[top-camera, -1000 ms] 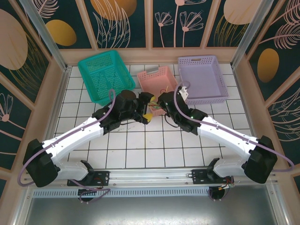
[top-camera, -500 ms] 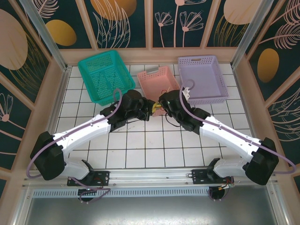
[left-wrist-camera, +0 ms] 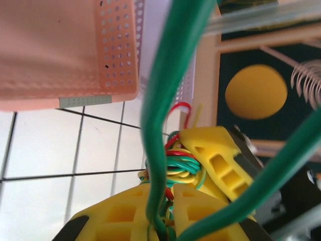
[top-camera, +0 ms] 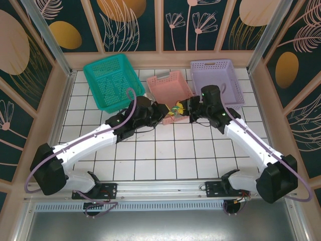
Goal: Untangle the cables
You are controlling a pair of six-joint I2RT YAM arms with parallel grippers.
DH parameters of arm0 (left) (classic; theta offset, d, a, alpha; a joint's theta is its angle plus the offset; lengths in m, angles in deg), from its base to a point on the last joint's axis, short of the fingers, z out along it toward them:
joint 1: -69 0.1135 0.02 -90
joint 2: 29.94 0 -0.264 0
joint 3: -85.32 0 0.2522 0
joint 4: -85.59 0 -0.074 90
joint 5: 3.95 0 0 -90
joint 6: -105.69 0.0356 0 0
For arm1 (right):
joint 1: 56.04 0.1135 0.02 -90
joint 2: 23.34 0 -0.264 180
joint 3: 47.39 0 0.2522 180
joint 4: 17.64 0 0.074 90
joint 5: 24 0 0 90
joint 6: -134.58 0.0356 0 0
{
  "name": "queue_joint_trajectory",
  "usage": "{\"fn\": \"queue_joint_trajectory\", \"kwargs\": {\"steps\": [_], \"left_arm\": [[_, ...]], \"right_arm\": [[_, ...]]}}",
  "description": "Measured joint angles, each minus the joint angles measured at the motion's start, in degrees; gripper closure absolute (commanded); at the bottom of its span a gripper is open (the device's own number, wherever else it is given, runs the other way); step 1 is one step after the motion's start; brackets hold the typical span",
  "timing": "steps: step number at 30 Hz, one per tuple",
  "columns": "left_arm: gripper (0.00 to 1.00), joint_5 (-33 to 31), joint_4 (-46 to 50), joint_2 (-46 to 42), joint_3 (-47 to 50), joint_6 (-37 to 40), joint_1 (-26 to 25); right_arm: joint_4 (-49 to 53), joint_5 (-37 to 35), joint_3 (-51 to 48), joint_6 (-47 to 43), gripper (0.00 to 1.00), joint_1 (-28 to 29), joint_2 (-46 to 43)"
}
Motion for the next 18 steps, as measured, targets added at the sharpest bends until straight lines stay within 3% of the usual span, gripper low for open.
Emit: {"fn": "queue_joint_trajectory", "kwargs": {"steps": [4,5,8,12,15,18], "left_arm": [[1.0,-0.3,-0.2,-3.2,3.3,13.8,-1.4],[1.0,-0.3,-0.2,-4.0,3.9,15.8,-1.5],[1.0,-1.2,1.0,-5.5,3.7,20.6,-1.5],[1.0,-3.3,8.0,-5.4,-0.7,23.6,0.4],[1.0,-2.8,13.2,-3.3,-7.2,25.3,0.3],[1.0,-1.2,18.2,-0.2,-13.6,26.5,0.7]], "right_arm": [[-1.1,11.5,-2.4,1.5,1.0,-2.7,1.3],[-1.1,12.9,-2.3,0.9,0.94,-2.7,1.5],[1.3,15.3,1.4,-6.1,0.61,-2.8,3.1],[8.1,7.0,10.3,-24.9,0.38,-5.8,5.8],[10.4,-0.5,12.4,-38.9,0.35,-6.4,3.4],[10.0,-8.9,10.6,-53.9,0.35,-4.9,-4.4]]}}
